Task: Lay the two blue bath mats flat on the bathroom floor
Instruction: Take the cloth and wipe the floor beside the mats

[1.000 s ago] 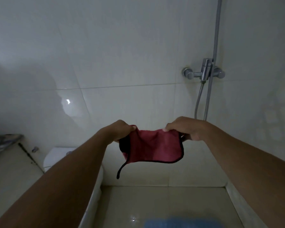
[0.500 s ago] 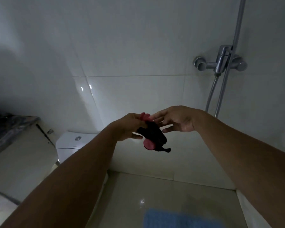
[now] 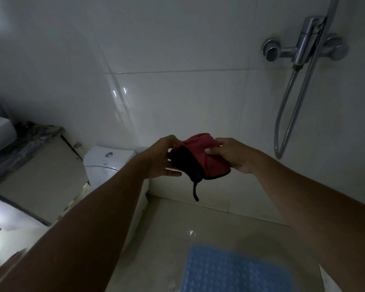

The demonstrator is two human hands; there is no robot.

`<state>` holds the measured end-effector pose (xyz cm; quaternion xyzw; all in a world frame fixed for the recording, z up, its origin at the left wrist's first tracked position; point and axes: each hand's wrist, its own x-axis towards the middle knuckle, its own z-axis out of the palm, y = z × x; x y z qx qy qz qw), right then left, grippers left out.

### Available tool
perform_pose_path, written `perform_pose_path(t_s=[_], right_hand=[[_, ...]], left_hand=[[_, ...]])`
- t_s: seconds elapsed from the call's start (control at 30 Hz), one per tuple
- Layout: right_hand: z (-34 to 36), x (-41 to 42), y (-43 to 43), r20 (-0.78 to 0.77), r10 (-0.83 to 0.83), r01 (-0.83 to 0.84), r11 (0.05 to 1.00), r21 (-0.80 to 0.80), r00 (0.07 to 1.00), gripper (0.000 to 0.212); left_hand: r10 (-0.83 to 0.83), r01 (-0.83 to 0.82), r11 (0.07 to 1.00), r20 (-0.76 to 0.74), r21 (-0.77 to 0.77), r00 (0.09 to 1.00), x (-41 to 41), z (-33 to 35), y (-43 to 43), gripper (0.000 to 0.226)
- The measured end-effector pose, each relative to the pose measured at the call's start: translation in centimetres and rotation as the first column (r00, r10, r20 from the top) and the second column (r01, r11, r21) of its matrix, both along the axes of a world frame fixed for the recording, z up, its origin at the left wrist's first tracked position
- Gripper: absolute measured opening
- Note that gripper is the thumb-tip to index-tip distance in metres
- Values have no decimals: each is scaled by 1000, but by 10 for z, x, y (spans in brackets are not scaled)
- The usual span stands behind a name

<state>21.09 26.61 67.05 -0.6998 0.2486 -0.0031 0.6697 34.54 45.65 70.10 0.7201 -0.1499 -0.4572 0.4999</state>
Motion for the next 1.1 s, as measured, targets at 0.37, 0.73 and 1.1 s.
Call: perform_pose_path(t_s=[0.37, 0.73, 1.1], right_hand=[[-22, 9, 42, -223, 56, -64, 998, -26, 973, 32], [-110, 37, 124, -391, 54, -71, 997, -28, 919, 30], [-129, 31, 187, -362, -48, -11, 987, -158, 931, 24]], left_hand=[[24, -54, 990, 219, 130, 976, 13, -68, 28, 39], [-49, -36, 947, 255, 320, 966, 40, -151, 96, 25], [-104, 34, 967, 268, 253, 958, 47, -167, 154, 12]])
